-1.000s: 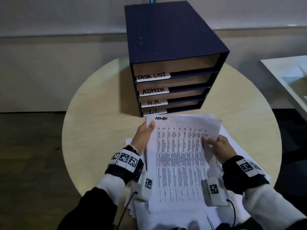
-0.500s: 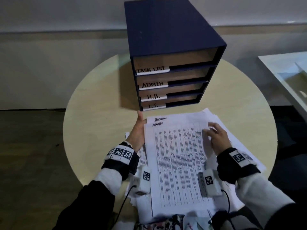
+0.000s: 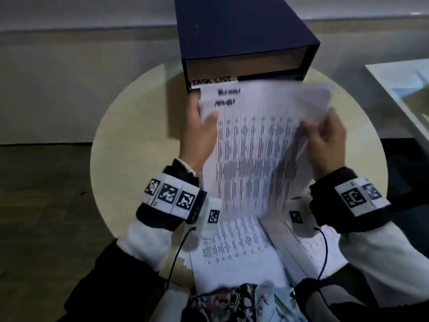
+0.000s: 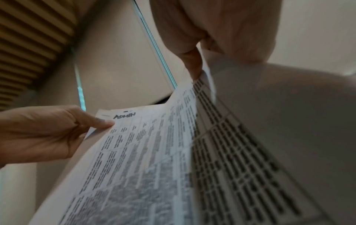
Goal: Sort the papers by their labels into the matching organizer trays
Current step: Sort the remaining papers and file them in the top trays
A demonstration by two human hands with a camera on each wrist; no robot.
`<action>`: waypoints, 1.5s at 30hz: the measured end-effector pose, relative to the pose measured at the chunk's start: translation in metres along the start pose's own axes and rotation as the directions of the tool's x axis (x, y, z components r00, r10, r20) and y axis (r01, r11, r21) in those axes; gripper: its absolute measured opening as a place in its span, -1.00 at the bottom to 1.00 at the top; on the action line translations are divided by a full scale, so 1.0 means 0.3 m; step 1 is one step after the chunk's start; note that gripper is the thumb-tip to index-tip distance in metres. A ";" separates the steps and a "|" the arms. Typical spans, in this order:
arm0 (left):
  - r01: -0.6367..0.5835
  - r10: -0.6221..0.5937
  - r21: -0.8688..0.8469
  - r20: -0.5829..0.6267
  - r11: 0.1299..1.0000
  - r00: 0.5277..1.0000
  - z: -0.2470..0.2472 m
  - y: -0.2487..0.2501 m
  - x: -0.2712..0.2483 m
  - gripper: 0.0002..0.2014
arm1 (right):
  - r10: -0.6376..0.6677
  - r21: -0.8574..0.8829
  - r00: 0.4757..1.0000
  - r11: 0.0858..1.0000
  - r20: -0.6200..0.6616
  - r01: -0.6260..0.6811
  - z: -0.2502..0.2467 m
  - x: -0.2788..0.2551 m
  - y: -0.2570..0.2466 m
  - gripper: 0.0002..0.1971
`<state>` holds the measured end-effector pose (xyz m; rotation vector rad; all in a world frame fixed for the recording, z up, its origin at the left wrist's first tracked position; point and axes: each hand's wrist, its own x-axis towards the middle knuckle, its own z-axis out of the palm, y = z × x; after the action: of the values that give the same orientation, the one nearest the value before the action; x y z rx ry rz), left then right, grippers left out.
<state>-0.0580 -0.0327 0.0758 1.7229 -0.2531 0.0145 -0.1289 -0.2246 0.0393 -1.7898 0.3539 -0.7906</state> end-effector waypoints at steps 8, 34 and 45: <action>-0.184 0.185 -0.144 -0.006 0.972 0.983 -0.040 0.018 -0.012 -0.72 | -0.133 0.211 0.982 0.965 -0.134 0.159 0.038 -0.014 -0.088 -0.70; 0.581 -0.548 -0.172 0.203 0.796 0.811 0.029 -0.289 0.133 -0.29 | 0.457 0.033 0.855 0.877 0.245 -0.479 -0.022 -0.030 0.204 -0.78; 0.671 -0.634 -0.214 0.222 0.710 0.741 0.010 -0.468 0.408 0.26 | 0.473 0.246 0.745 0.741 0.469 -0.625 -0.047 -0.020 0.174 -0.72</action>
<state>0.0857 -0.0350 -0.0428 1.4427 0.2718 -0.6421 -0.1356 -0.2500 -0.0082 -1.2986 0.4170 -0.0542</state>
